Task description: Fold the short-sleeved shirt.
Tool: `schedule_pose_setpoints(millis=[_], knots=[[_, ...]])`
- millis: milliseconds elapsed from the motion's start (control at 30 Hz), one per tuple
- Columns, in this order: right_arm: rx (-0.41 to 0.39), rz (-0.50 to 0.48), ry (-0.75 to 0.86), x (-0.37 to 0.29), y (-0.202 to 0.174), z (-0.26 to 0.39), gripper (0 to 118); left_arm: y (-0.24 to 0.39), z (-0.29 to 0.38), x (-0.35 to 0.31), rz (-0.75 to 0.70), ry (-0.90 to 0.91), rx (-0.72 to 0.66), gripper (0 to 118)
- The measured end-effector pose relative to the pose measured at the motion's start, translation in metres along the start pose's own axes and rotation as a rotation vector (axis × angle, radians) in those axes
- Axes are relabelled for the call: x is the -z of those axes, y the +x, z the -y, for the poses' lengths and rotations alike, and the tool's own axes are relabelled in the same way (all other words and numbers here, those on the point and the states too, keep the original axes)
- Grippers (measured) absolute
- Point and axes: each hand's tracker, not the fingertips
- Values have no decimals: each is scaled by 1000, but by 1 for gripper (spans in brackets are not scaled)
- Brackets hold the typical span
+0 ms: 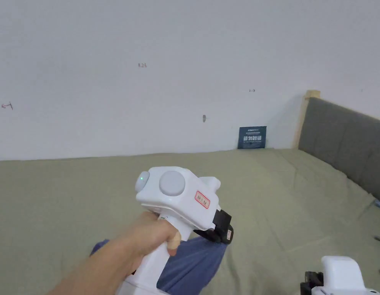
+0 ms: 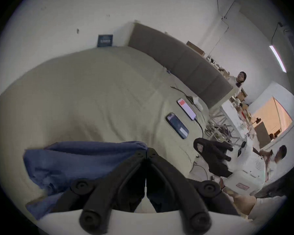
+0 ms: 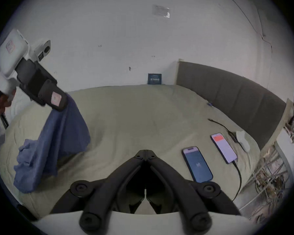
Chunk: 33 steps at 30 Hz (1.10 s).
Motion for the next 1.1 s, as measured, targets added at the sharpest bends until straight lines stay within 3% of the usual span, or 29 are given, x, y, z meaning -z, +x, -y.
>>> schedule_pose_setpoints(millis=[167, 200, 233, 267, 300, 333, 400, 567, 600, 700, 733, 900, 1100], knots=[[4, 14, -43, 6, 0, 12, 0, 2, 25, 44, 40, -87, -6, 0], [1, 14, -52, 8, -2, 12, 0, 0, 27, 45, 33, -90, -4, 4], [-4, 10, -57, 10, -6, 13, 0, 0, 29, 42, 17, -78, -8, 35], [-6, 6, -60, 11, -8, 12, 0, -4, 30, 34, -6, -57, -14, 76], [-4, -1, -61, 12, -11, 11, 0, -7, 29, 24, -23, -43, -23, 102], [-6, -8, -62, 12, -15, 9, 0, -13, 30, 11, -22, -44, -37, 107], [-14, -24, -55, 13, -23, 5, 0, -25, 34, -32, -43, 44, -63, 103], [-51, -78, -48, 14, -47, -10, 0, -52, 92, -141, -293, 290, -133, 87], [-68, -88, -45, 15, -51, -11, 0, -57, 111, -157, -340, 334, -178, 74], [-82, -115, -43, 16, -65, -16, 0, -71, 177, -192, -565, 404, -286, 4], [-80, -125, -45, 16, -68, -16, 0, -75, 199, -199, -628, 417, -308, 0], [-96, -166, -37, 16, -81, -13, 0, -101, 295, -212, -649, 394, -507, 0], [-130, -170, -60, 21, -86, -8, 0, -118, 330, -216, -675, 368, -571, 0]])
